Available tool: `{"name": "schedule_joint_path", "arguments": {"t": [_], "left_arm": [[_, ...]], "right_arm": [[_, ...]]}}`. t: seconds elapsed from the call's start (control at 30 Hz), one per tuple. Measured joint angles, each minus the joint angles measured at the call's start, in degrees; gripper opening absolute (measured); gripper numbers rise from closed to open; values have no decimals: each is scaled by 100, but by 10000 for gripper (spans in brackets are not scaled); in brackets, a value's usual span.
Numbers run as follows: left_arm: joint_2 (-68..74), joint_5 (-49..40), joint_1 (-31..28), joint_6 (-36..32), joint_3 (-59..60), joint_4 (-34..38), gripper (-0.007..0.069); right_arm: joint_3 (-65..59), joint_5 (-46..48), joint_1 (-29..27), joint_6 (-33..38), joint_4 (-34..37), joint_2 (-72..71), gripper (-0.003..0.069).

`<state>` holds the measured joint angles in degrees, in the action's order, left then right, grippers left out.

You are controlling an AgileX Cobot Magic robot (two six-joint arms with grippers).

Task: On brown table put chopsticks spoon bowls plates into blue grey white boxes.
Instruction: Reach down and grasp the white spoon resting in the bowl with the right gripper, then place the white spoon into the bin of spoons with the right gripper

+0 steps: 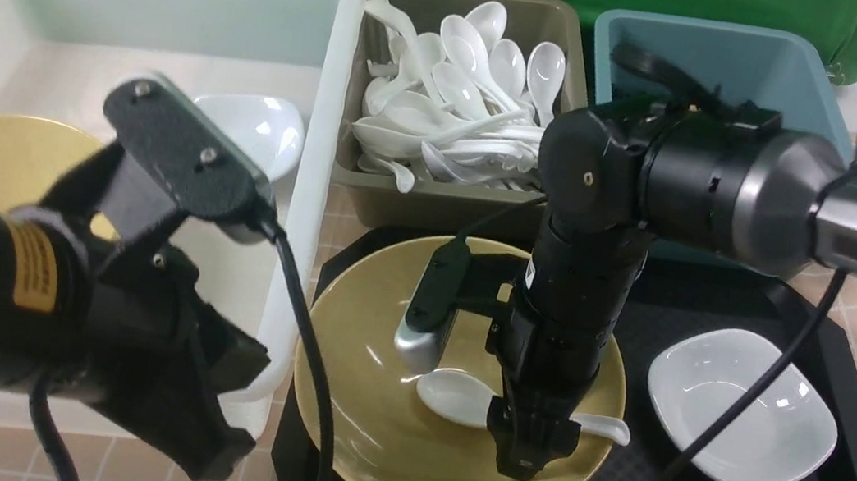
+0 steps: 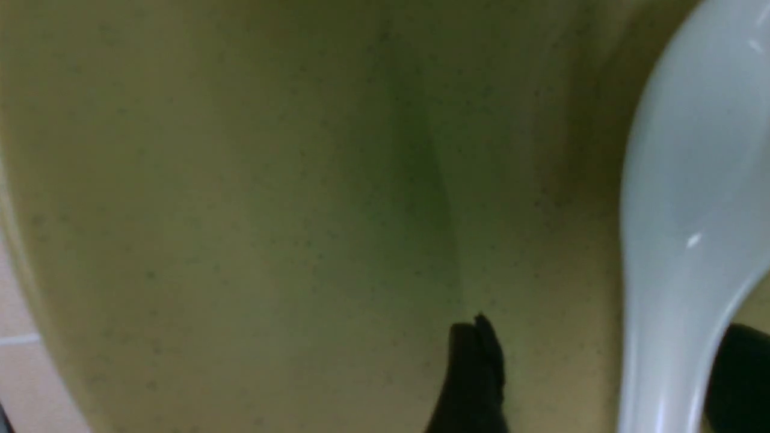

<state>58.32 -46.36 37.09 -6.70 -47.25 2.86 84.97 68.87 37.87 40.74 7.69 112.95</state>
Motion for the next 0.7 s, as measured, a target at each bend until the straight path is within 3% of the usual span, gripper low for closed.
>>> {"name": "schedule_joint_path", "arguments": {"t": [0.07, 0.1, 0.13, 0.23, 0.27, 0.4, 0.57, 0.67, 0.7], "left_arm": [[0, 125, 0, 42, 68, 41, 2], [0, 313, 0, 115, 167, 82, 2], [0, 357, 0, 126, 176, 82, 2], [0, 742, 0, 394, 218, 76, 2], [0, 812, 0, 517, 218, 64, 2], [0, 740, 0, 826, 150, -51, 2], [0, -234, 0, 909, -465, -1016, 2], [0, -575, 0, 950, -912, -1401, 2], [0, -640, 0, 950, -1133, -1514, 2]], "right_arm": [[0, -14, 0, 0, -12, 6, 487], [0, -14, 0, -22, -24, 11, 424], [0, -14, 0, -20, -24, 11, 414], [0, 10, 0, -137, -49, 11, 202], [30, 23, 0, -229, -49, 11, 179], [286, 74, 0, -596, -142, 17, 186], [1400, 105, -25, -1223, -256, -7, 186], [2135, -156, -112, -1250, -256, -7, 186], [2530, -636, -182, -1332, -261, 7, 186]]}}
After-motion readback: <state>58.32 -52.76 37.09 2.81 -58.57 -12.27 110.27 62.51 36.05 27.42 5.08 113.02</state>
